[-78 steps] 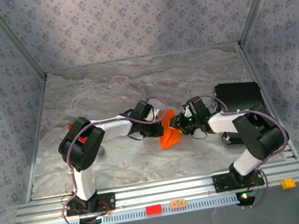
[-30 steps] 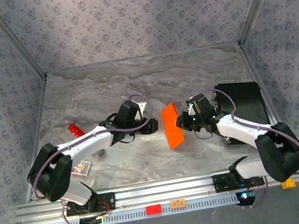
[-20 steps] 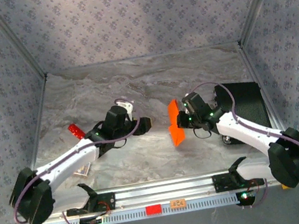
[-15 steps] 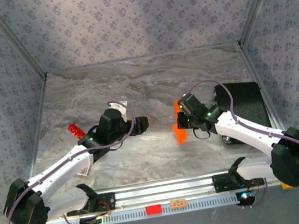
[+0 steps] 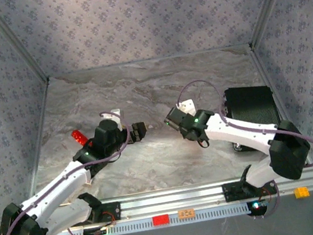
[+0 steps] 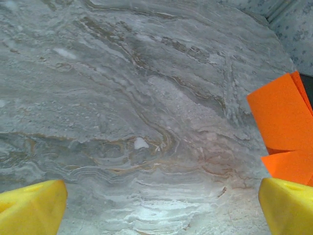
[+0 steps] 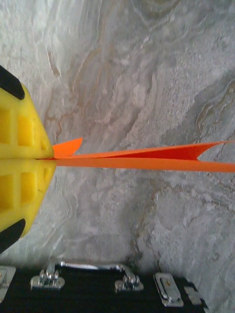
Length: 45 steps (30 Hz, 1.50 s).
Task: Fold a paper plane with a square sheet of paper (pick it up from the middle)
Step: Turn over the paper at the center of the table.
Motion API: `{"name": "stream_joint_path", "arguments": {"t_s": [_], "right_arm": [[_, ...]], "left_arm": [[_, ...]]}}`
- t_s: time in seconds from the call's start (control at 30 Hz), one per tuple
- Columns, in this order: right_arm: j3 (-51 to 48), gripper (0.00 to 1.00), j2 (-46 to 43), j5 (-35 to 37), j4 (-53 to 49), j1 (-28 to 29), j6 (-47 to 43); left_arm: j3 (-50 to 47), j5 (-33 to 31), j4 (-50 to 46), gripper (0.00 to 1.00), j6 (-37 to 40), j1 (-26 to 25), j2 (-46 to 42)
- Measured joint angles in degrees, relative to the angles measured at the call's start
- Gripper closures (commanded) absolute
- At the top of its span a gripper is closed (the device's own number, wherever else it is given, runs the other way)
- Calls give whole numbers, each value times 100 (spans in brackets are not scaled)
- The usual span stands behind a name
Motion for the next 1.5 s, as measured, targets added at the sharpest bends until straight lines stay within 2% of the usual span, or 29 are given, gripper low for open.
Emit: {"name": "stream_joint_path", "arguments": {"t_s": [0.27,0.5,0.67,0.9,1.0,1.13,1.3,1.5], "right_arm": [[205,92,544,479,-221,247,55],[813,92,1585,686,-487,503,55],[1408,89,2350,540,-531,785,52],[1650,78,2669,-579,-13,861,35],[1554,70,2588,-1318,468,691,57],[940,55,2015,-2387,1311,243,125],[-170,61,874,-3473,2205,-481,251],[-1561,78,-105,-4489,3143,-1600,592]], "left_arm": [[-125,-168,-232,2,-166,431,-511],[-455,-293,-341,0,-140,549,-1132],[-455,-496,-566,0,-133,575,-1346],[-455,-651,-726,0,-127,586,-1692],[-455,-651,-743,0,-129,586,-1676],[-420,-647,-922,0,-127,625,-1397],[-232,-280,-1040,2,-122,660,-658],[-52,625,-835,19,-162,660,280]]}}
